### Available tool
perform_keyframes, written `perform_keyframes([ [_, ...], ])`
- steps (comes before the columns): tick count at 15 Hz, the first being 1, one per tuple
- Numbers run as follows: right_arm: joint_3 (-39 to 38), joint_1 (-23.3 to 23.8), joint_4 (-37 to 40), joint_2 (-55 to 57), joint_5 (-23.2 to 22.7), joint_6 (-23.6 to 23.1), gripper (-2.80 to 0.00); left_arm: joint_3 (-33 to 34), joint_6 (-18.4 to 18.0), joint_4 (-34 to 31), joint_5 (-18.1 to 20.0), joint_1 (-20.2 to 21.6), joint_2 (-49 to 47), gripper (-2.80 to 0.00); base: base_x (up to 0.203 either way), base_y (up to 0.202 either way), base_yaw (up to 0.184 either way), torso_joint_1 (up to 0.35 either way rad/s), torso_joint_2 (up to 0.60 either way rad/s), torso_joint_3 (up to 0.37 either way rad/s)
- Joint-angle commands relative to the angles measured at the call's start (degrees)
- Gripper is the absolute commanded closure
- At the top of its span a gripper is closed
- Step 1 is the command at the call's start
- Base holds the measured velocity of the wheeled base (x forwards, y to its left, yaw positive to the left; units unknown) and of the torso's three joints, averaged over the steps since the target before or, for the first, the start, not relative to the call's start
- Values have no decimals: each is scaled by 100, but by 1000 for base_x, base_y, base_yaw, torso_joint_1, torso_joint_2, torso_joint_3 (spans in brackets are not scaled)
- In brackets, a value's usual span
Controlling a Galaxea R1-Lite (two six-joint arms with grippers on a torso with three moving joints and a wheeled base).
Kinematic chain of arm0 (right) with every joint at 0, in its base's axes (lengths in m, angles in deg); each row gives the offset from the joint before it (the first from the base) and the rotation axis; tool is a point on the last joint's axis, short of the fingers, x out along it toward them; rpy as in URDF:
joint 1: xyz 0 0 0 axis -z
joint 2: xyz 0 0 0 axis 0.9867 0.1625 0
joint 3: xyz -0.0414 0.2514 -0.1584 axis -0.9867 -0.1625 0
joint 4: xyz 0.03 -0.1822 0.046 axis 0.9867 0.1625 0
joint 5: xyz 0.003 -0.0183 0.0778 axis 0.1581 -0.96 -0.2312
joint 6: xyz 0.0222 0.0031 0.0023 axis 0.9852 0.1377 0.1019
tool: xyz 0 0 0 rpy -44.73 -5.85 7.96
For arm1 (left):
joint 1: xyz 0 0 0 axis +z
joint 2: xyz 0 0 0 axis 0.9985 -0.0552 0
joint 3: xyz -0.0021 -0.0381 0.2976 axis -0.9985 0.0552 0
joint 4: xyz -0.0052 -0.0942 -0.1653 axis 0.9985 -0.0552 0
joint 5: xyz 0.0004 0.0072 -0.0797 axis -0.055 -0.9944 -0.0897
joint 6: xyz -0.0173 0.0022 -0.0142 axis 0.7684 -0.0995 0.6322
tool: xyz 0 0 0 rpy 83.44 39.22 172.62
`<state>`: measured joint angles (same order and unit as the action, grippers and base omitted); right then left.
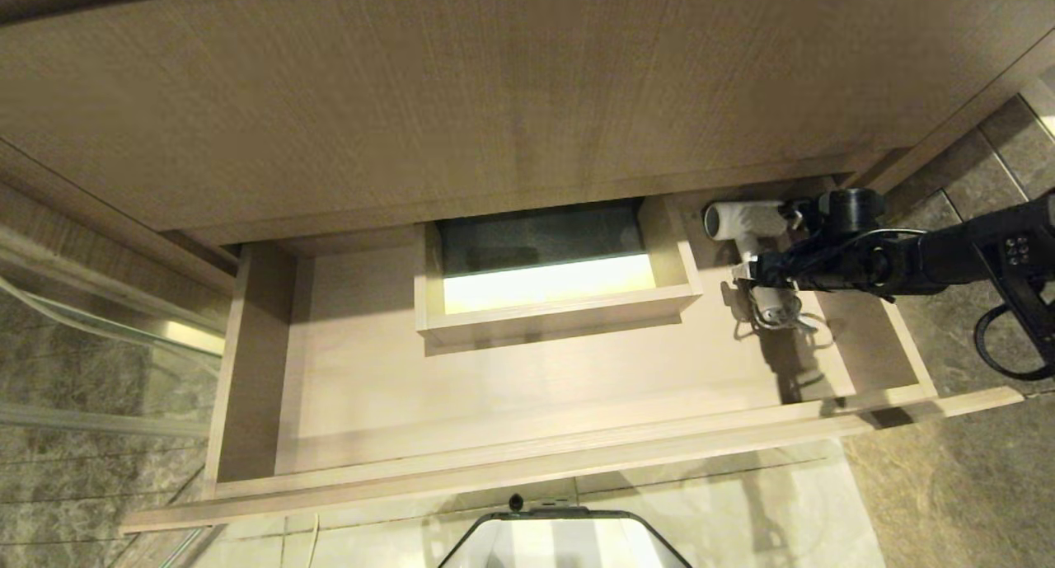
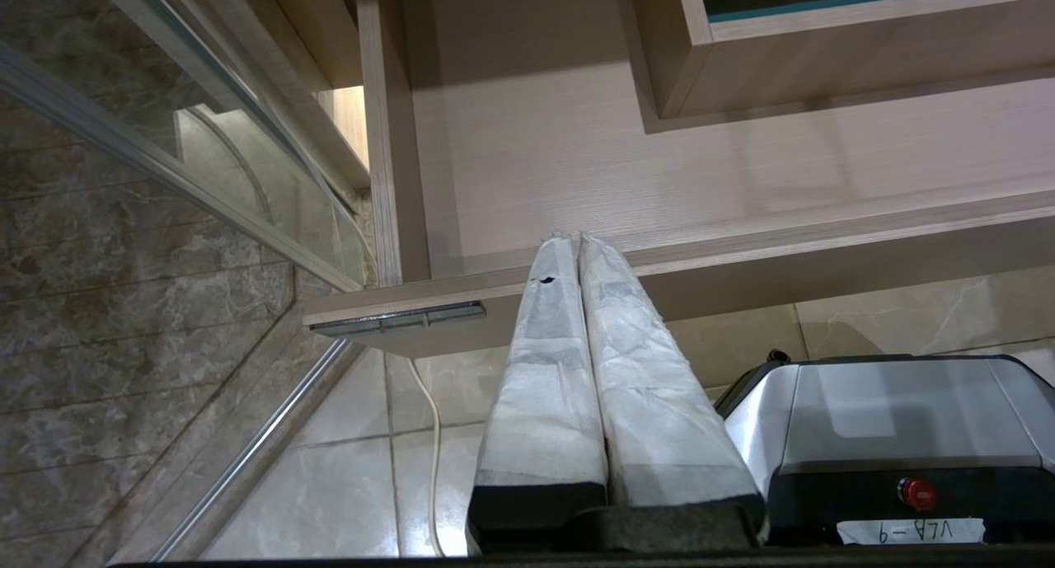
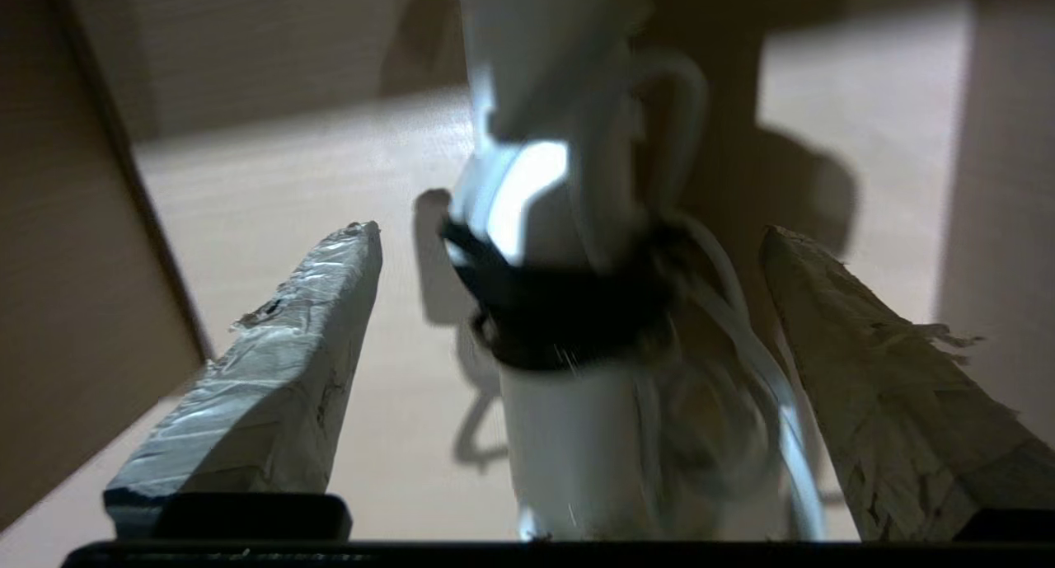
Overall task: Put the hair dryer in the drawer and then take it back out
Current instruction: Take the hairdryer out
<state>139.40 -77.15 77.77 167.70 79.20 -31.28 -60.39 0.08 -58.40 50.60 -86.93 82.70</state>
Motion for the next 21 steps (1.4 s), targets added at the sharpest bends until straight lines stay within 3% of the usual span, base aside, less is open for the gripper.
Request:
perform_keyframes([
  [1, 408, -39, -70, 507, 8, -107, -280, 7, 1, -2, 0, 1, 0, 0, 0, 0, 0, 0, 0, 0],
  [5, 533, -42, -552, 813, 48, -479, -280, 9, 1, -2, 0, 1, 0, 0, 0, 0, 0, 0, 0, 0],
  [6, 527, -42, -643, 828, 57, -503, 0, 9, 1, -2, 0, 1, 0, 0, 0, 0, 0, 0, 0, 0],
  [10, 527, -42, -662, 821, 171, -582, 0, 9, 1, -2, 0, 1, 0, 0, 0, 0, 0, 0, 0, 0],
  [12, 492, -49, -677, 726, 656, -772, 0, 0, 1, -2, 0, 1, 0, 0, 0, 0, 0, 0, 0, 0],
  [16, 425, -45, -649, 259, 740, -799, 0, 5, 1, -2, 0, 1, 0, 0, 0, 0, 0, 0, 0, 0],
  [21, -484, -36, -546, -802, 740, -798, 0, 0, 1, -2, 0, 1, 0, 0, 0, 0, 0, 0, 0, 0],
])
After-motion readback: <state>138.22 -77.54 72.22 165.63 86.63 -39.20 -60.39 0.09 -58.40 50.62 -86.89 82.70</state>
